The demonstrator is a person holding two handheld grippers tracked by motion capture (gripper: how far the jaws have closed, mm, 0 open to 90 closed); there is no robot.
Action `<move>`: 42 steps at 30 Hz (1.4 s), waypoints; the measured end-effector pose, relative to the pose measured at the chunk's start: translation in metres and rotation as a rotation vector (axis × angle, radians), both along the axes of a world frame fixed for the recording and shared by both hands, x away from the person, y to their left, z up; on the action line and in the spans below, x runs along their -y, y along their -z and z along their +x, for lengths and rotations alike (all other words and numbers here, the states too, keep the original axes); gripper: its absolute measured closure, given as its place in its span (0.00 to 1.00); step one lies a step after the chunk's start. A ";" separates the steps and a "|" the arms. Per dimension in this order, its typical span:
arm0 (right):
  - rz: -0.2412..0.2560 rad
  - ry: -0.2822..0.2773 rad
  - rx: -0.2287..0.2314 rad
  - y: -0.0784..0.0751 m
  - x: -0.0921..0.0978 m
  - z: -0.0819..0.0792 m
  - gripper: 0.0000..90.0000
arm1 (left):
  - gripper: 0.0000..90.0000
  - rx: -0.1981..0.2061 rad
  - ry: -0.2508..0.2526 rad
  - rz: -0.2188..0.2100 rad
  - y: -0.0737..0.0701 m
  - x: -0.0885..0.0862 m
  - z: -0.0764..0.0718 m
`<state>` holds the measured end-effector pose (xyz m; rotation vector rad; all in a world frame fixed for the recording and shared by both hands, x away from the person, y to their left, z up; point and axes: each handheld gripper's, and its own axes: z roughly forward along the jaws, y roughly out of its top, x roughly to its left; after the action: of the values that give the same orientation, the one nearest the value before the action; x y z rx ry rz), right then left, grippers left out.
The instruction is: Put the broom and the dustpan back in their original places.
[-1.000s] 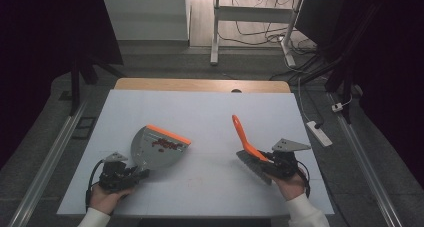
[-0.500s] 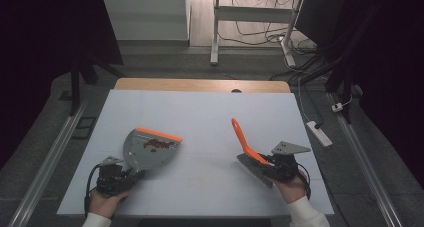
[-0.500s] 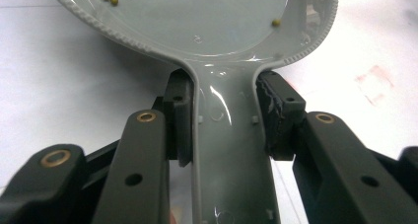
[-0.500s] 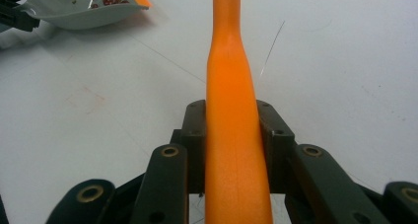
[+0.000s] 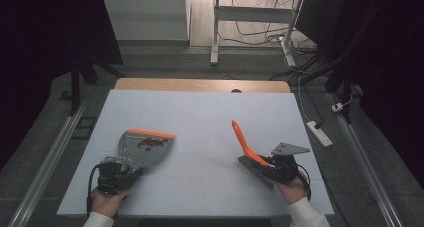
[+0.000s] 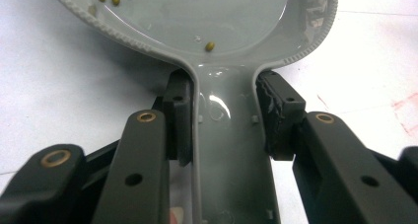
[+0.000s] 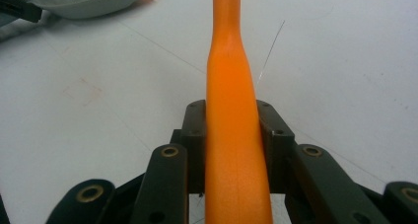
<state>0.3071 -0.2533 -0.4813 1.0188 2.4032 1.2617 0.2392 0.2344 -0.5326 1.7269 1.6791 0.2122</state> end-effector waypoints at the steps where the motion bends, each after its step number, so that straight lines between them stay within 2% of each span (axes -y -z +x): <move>1: -0.003 -0.001 -0.007 0.001 0.000 0.001 0.78 | 0.68 -0.003 -0.004 -0.002 0.001 0.000 0.001; 5: -0.021 0.011 -0.039 0.007 0.000 0.004 0.78 | 0.68 -0.009 -0.004 0.007 0.002 0.002 0.001; 12: 0.034 0.055 -0.082 0.012 0.013 0.013 0.77 | 0.66 -0.009 -0.004 0.007 0.003 0.002 0.002; 15: 0.027 0.068 -0.078 0.016 0.018 0.019 0.76 | 0.59 -0.010 -0.004 0.013 0.002 0.001 0.001; 19: 0.021 0.089 -0.100 0.020 0.024 0.027 0.71 | 0.44 0.005 0.002 0.035 -0.002 0.000 -0.001; 23: -0.022 0.094 -0.097 0.023 0.024 0.031 0.65 | 0.33 0.016 0.011 0.055 -0.005 -0.001 -0.003; 25: -0.023 0.100 -0.106 0.025 0.025 0.033 0.63 | 0.30 0.013 0.018 0.061 -0.006 -0.001 -0.004; 33: -0.049 0.143 -0.135 0.030 0.030 0.040 0.52 | 0.26 0.046 0.029 0.085 -0.014 -0.003 -0.008; 37: -0.095 0.177 -0.126 0.033 0.032 0.042 0.49 | 0.25 0.071 0.038 0.099 -0.018 -0.005 -0.009; 42: -0.084 0.192 -0.115 0.031 0.037 0.042 0.49 | 0.25 0.111 0.058 0.124 -0.025 -0.006 -0.012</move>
<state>0.3496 -0.2901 -0.5127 1.2937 2.3507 1.0541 0.2277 0.2404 -0.5080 1.8174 1.5622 0.3860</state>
